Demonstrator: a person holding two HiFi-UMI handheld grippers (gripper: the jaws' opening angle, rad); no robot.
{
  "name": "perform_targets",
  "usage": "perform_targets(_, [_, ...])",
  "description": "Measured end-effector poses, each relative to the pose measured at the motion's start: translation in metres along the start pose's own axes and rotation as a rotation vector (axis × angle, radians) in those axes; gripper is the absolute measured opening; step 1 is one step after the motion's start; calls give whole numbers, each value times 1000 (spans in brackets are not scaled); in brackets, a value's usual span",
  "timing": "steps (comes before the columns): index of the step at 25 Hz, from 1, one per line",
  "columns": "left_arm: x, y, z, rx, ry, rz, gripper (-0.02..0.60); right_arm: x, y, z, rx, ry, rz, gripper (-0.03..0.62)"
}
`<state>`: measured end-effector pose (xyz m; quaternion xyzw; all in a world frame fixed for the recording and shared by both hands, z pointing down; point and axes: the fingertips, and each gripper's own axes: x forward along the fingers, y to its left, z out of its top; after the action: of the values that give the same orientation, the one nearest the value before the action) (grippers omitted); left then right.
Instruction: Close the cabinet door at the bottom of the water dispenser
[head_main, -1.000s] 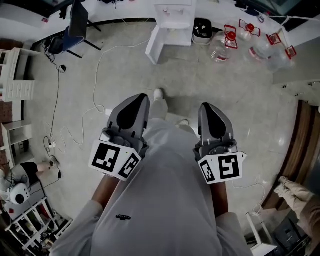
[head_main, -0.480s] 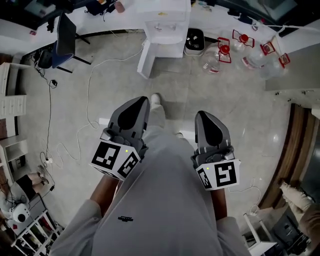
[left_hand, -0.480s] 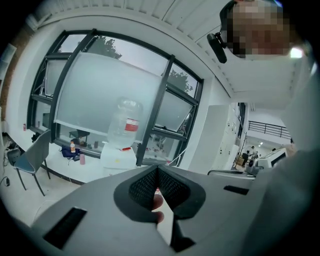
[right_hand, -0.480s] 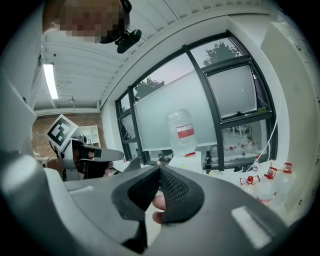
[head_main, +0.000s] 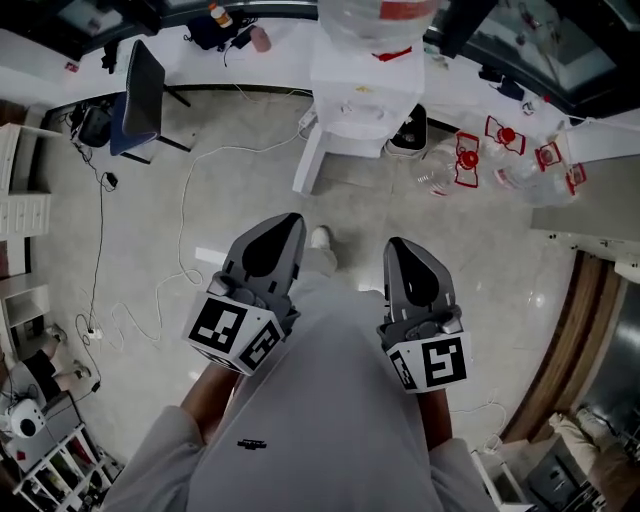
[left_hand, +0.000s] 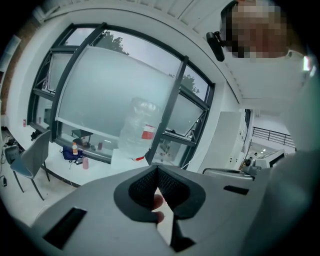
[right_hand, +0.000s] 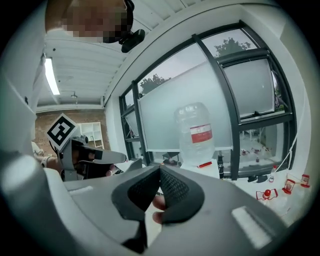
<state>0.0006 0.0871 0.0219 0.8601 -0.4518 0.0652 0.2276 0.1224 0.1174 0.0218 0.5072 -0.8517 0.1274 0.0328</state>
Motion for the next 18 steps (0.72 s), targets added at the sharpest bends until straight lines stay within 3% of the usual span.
perform_targets(10, [32,24,19,-42,-10,22,6,44,-37,25,21,-21,-31,9])
perform_targets(18, [45,12,28,-40,-30,88,6,47,-64,35,-5,-12,38,9])
